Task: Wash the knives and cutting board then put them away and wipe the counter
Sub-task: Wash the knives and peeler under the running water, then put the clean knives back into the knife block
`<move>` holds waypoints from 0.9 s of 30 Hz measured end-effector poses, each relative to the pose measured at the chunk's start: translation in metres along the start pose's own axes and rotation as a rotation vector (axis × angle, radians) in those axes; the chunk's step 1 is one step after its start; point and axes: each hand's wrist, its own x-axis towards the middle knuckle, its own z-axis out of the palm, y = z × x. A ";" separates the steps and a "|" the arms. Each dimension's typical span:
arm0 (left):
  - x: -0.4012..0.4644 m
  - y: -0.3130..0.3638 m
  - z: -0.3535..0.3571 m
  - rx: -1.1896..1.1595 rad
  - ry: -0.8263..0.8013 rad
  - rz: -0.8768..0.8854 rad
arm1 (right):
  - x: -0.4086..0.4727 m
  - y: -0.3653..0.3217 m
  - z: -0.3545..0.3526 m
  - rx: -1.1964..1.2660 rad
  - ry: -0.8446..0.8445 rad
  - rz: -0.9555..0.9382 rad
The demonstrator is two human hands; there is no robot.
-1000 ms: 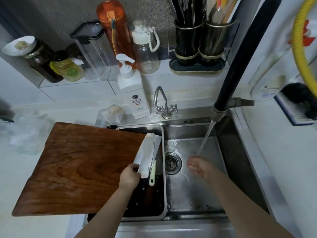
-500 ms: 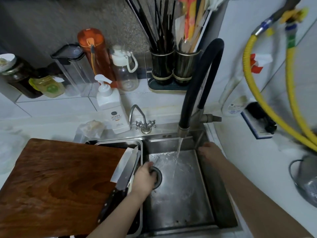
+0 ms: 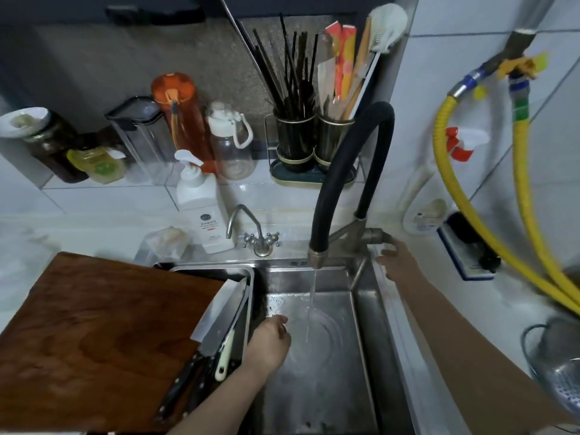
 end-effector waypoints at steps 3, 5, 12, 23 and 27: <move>-0.004 -0.002 0.000 0.007 0.000 -0.002 | -0.020 -0.004 0.006 0.011 -0.030 -0.011; -0.007 -0.003 -0.001 0.004 0.011 0.000 | -0.033 0.006 0.017 0.014 -0.076 0.009; -0.025 -0.015 -0.018 0.045 0.123 0.045 | -0.110 0.051 0.093 -0.226 -0.304 -0.095; -0.073 -0.100 -0.059 0.088 0.210 -0.135 | -0.157 0.110 0.151 -0.753 -0.455 -0.357; -0.081 -0.133 -0.078 0.096 0.230 -0.180 | -0.166 0.098 0.168 -0.651 -0.375 -0.503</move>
